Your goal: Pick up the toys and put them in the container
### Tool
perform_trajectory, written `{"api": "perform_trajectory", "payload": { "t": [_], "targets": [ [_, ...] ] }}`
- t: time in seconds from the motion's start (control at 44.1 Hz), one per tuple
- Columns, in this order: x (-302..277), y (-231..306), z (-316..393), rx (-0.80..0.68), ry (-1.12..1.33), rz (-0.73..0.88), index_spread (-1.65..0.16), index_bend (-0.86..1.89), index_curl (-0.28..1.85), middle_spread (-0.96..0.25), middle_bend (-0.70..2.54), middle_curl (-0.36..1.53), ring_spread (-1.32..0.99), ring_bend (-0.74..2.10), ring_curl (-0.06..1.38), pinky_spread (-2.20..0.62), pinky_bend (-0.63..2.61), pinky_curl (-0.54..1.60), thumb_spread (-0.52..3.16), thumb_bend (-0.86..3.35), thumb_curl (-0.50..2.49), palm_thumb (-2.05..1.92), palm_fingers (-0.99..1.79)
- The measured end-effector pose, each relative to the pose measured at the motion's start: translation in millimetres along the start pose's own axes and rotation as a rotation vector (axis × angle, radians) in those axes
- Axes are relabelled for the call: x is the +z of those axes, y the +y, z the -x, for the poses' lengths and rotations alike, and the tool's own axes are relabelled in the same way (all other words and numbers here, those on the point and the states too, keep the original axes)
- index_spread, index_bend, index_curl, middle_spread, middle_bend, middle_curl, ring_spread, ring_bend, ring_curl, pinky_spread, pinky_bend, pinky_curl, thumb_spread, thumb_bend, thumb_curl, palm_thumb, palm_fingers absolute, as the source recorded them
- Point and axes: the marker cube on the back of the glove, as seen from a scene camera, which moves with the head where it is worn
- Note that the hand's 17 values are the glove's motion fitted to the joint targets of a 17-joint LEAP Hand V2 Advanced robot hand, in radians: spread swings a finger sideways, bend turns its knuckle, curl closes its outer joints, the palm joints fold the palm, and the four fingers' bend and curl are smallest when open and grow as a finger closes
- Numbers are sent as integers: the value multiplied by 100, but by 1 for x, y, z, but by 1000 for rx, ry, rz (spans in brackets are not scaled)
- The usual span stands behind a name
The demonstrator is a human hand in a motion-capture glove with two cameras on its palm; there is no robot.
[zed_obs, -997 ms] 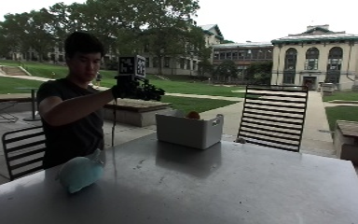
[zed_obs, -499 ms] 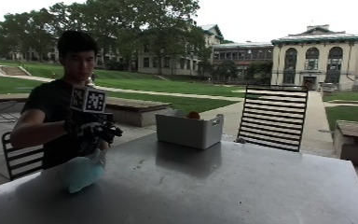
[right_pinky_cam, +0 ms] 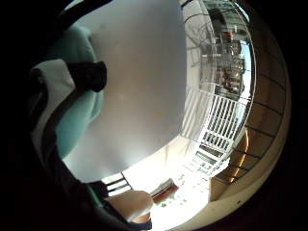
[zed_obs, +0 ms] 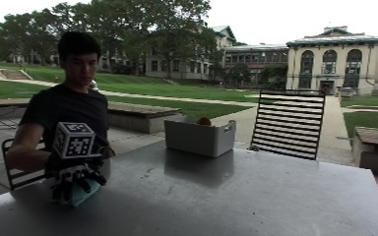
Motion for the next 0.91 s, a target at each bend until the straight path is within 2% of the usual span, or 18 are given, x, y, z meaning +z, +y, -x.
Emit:
{"api": "perform_trajectory", "payload": {
  "t": [0.159,0.181,0.204,0.249,0.408,0.589,0.612,0.657,0.861,0.884,0.906],
  "targets": [
    [12,8,-8,28,-28,-17,-37,24,16,-15,6,29,-21,109,39,-35,158,38,122,23,31,42,46],
    [12,9,-8,29,-26,-28,-37,29,17,-15,8,28,-23,110,39,-37,154,37,124,24,32,45,53],
    [12,10,-7,28,-26,-36,-37,22,16,-15,6,27,-23,110,39,-37,158,38,124,23,31,44,44],
    [12,12,-7,28,-32,-52,-37,37,21,-16,15,28,-29,113,41,-39,145,35,126,28,34,52,66],
    [3,3,-10,46,-53,-51,-32,58,30,-28,51,39,-39,102,38,-43,105,25,115,38,44,77,108],
    [0,-6,-3,81,10,-118,-26,71,41,-33,78,50,-43,99,38,-46,84,23,104,51,55,99,125],
    [0,-8,-2,79,10,-129,-26,76,43,-33,84,51,-43,100,38,-47,80,22,118,59,56,102,135],
    [1,-11,-2,76,-11,-139,-25,79,45,-33,88,52,-43,101,38,-48,78,23,125,63,57,102,135],
    [-14,-12,-9,71,-286,-85,-19,92,53,-30,104,57,-40,114,43,-49,69,24,160,81,56,97,139],
    [-20,-11,-9,74,-325,-86,-19,96,55,-30,111,59,-40,97,38,-49,75,26,160,82,56,97,129],
    [-27,-9,-8,78,-355,-93,-18,97,55,-29,112,59,-39,96,39,-48,75,27,160,83,57,99,128]
  ]
}}
